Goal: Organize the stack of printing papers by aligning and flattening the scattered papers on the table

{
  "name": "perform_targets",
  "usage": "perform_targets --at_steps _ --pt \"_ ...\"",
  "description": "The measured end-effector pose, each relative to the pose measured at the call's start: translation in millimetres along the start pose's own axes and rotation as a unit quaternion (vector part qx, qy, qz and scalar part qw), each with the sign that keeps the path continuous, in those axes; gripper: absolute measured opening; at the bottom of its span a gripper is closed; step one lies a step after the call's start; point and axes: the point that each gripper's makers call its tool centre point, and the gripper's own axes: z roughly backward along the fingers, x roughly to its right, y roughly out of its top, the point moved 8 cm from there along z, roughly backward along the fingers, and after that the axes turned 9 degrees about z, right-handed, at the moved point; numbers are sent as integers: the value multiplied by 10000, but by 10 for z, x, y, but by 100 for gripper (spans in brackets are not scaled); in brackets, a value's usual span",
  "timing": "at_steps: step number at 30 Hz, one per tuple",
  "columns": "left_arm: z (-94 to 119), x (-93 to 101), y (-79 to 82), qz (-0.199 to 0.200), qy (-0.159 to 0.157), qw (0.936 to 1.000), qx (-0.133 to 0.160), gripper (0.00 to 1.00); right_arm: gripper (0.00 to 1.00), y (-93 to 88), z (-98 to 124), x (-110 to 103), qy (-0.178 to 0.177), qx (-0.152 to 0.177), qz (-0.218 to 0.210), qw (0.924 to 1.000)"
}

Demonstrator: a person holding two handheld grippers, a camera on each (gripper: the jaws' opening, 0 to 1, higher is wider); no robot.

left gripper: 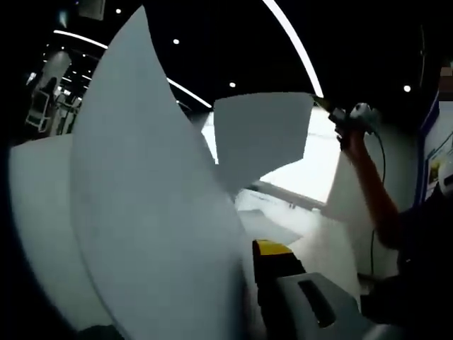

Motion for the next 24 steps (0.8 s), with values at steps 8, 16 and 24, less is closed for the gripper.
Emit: perform_targets --at_steps 8,16,24 --pt "2 -11 0 1 3 10000 0 16 0 213 287 131 -44 283 4 9996" --pt "3 -8 -3 7 4 10000 -7 16 0 346 498 291 49 487 207 9986" --pt "3 9 -3 5 -3 10000 3 17 0 346 663 354 145 691 36 9975"
